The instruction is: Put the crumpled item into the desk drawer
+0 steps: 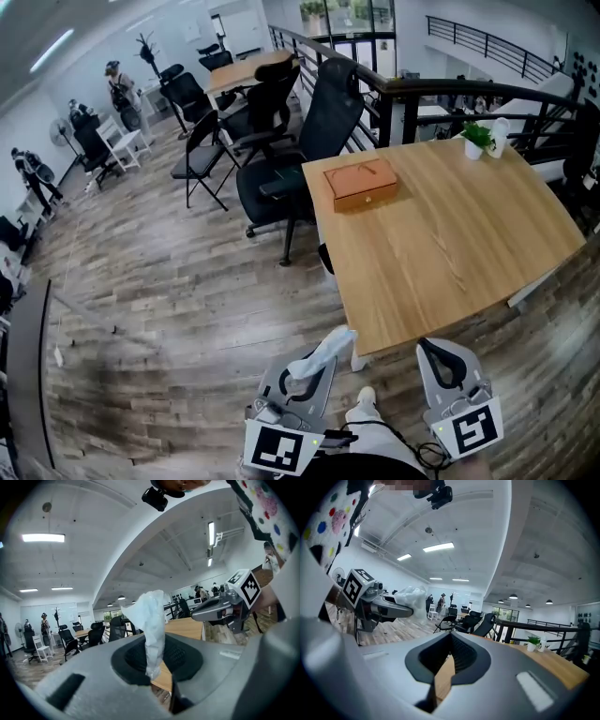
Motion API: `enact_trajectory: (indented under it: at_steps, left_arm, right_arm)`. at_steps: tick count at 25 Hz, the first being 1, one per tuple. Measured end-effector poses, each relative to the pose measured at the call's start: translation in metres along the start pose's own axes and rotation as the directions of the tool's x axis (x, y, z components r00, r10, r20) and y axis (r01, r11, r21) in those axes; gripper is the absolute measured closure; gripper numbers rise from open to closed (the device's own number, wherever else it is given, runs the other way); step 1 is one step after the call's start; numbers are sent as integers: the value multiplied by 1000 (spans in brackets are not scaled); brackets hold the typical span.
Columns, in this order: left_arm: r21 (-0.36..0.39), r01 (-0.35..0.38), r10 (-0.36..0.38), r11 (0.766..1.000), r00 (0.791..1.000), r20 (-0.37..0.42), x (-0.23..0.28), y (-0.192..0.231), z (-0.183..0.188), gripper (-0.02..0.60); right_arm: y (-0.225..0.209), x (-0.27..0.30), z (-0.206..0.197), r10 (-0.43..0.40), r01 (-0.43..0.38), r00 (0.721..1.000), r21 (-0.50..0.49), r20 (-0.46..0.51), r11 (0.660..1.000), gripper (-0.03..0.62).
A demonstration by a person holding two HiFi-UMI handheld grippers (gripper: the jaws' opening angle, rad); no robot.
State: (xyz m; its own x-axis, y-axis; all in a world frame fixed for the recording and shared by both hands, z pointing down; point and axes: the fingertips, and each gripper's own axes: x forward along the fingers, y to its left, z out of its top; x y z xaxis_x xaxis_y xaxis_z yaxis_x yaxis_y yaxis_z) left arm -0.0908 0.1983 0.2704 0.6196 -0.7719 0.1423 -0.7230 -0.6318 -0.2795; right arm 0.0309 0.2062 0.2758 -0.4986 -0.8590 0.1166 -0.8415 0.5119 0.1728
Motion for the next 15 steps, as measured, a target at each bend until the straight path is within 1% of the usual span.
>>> enact_trajectory:
  at_steps: [3, 8, 12, 15]
  left_arm:
    - [-3, -26, 26, 1000, 1000, -10, 39, 17, 1, 529]
    - [-17, -49, 48, 999, 997, -58, 94, 33, -2, 529]
    - [-13, -63, 62, 998, 995, -72, 125, 42, -4, 529]
    - [-52, -79, 75, 996, 995, -70, 139, 46, -4, 529]
  right_arm:
    - [-35, 32, 1, 24, -24, 1000, -15, 10, 1000, 597]
    - [-77, 69, -6, 76, -76, 997, 10, 5, 997, 597]
    - [-95, 93, -14, 128, -128, 992, 21, 17, 992, 597]
    - [-102, 104, -19, 146, -146, 989, 11, 6, 989, 597]
